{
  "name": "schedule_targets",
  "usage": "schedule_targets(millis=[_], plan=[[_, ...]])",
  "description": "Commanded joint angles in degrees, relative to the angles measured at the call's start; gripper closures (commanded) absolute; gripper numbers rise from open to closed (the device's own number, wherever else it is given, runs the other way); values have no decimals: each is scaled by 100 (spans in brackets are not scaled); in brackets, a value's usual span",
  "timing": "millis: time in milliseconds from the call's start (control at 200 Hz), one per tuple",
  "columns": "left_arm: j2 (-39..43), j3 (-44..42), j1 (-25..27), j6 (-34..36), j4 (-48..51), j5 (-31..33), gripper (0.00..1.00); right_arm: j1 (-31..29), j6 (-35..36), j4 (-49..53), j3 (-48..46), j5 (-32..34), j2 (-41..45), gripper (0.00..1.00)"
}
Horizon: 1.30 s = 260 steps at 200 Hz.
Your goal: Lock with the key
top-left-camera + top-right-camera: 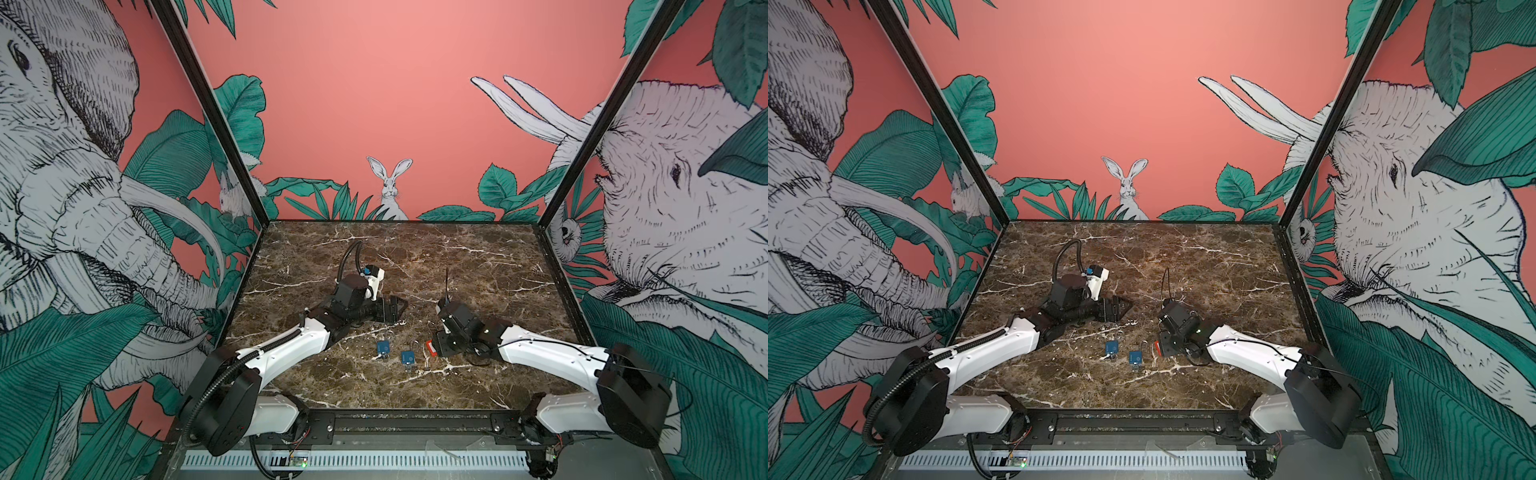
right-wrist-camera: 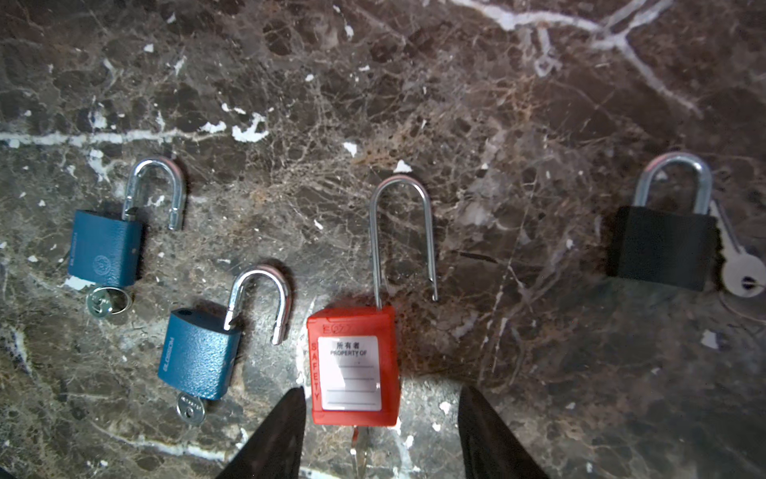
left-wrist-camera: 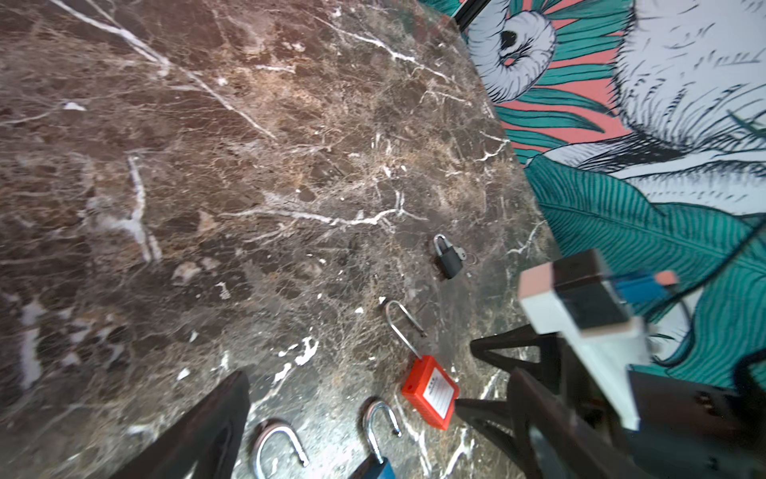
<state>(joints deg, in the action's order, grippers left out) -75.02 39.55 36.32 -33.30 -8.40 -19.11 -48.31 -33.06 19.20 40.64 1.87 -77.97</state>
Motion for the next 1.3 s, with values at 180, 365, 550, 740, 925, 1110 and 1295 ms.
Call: schedule_targets(millis=[180,365,550,740,925,1110,1295], plan=[[139,-208,-22,-186,-400,-146,3,-159,-27,-307,-24,-139,-390,48],[118,-263,-27,-219,-476,-106,3,-187,-29,-156,5,63,-588,50],[71,-272,-27,-204,-515,-119,3,-222,38,-103,127,110,-813,52],[93,-270,-37,-158,-490,-134,4,-246,118,-74,224,150,-998,56],[80,-290,-80,-159,-477,-196,7,-248,281,-106,210,210,-938,67],[83,-299,-159,-140,-490,-357,13,-201,906,-139,196,258,-483,100],[-31,-144,-156,-141,-776,-1401,14,67,1909,59,356,-193,171,100]])
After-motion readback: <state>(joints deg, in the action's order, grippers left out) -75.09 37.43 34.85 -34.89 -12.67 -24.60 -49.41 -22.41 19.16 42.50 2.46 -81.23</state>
